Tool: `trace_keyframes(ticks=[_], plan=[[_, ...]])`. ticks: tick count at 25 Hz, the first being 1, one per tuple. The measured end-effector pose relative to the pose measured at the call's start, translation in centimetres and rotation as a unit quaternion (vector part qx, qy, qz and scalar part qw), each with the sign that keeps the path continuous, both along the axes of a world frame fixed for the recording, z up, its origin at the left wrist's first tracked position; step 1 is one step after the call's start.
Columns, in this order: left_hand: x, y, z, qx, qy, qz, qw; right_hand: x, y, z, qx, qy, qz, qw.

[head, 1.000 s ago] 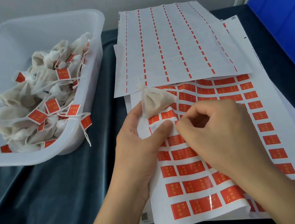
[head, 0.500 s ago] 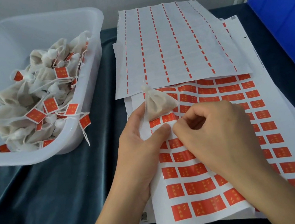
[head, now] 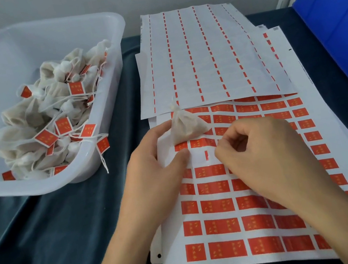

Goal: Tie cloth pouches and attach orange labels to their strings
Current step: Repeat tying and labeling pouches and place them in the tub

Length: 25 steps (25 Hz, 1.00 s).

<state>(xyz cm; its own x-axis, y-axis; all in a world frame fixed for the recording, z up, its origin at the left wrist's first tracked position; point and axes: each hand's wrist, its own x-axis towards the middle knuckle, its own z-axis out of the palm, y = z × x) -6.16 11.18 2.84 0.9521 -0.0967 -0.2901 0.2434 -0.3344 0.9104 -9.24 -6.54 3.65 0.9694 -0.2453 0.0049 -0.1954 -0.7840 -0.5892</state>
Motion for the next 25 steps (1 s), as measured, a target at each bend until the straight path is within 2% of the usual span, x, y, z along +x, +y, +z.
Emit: trace_keyframes(ticks=[2, 4, 6, 9, 13, 18, 21, 25], plan=[[0.3, 0.4, -0.9, 0.14, -0.064, -0.025, 0.988, 0.0, -0.7, -0.1, 0.036, 0.005, -0.005, 0.999], [0.6, 0.7, -1.7, 0.255, -0.116, -0.042, 0.959, -0.1, -1.4, -0.2, 0.092, 0.009, -0.01, 0.996], [1.1, 0.5, -2.0, 0.298, -0.133, -0.057, 0.944, -0.1, -2.2, -0.2, 0.174, 0.006, -0.025, 0.984], [2.0, -0.3, -2.0, 0.314, -0.162, -0.044, 0.934, 0.2, -3.0, 0.2, 0.314, -0.006, -0.063, 0.947], [3.9, -1.7, -1.4, 0.293, -0.188, 0.009, 0.938, 1.3, -3.2, 0.8, 0.369, -0.044, -0.04, 0.927], [5.7, -2.8, -0.5, 0.238, -0.221, 0.011, 0.946, 4.2, -2.5, 0.4, 0.422, -0.053, 0.008, 0.905], [6.6, -3.4, -0.3, 0.154, -0.215, 0.006, 0.964, 5.6, -2.3, -0.3, 0.507, -0.047, 0.015, 0.861], [6.9, -3.9, -0.9, 0.084, -0.217, -0.001, 0.973, 6.1, -2.4, -1.6, 0.635, -0.035, 0.007, 0.772]])
